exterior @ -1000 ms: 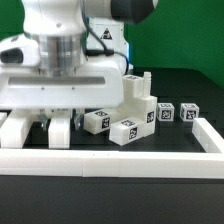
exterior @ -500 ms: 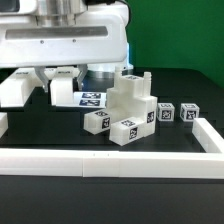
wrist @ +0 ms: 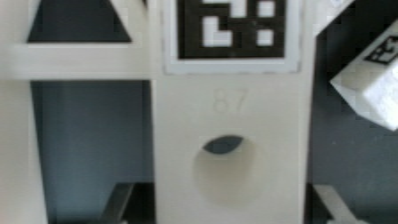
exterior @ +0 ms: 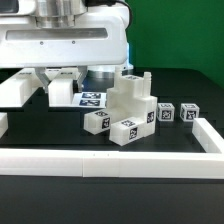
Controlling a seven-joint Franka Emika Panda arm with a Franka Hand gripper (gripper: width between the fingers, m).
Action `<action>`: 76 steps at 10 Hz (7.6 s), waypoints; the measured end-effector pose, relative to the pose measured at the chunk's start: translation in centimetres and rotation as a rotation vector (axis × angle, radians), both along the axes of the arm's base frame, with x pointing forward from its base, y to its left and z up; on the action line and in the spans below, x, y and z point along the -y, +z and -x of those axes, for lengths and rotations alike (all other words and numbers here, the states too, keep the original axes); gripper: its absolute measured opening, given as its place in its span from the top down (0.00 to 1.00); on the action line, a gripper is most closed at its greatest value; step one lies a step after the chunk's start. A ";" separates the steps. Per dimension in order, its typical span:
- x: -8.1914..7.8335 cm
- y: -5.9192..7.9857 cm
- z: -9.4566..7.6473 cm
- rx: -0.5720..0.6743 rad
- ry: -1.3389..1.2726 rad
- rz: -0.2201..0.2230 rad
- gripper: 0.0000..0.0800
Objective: Assemble chair
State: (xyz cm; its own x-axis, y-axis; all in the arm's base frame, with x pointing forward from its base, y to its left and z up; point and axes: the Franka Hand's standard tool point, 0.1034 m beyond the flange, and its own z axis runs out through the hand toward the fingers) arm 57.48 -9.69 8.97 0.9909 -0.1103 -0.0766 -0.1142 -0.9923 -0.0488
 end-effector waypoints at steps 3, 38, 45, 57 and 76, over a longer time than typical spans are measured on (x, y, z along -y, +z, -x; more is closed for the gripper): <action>-0.3 1.0 1.0 -0.014 -0.212 0.000 0.64; -12.7 3.5 2.8 -0.099 -0.752 0.006 0.64; -13.2 3.0 3.3 -0.101 -0.740 0.011 0.64; -13.0 2.9 3.4 -0.085 -0.741 0.009 0.64; -13.3 3.0 4.4 -0.056 -0.706 0.000 0.64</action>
Offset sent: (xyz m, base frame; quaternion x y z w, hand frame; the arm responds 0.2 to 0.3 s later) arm -0.0228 0.0083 0.0234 0.0216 -0.0037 0.2110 0.9772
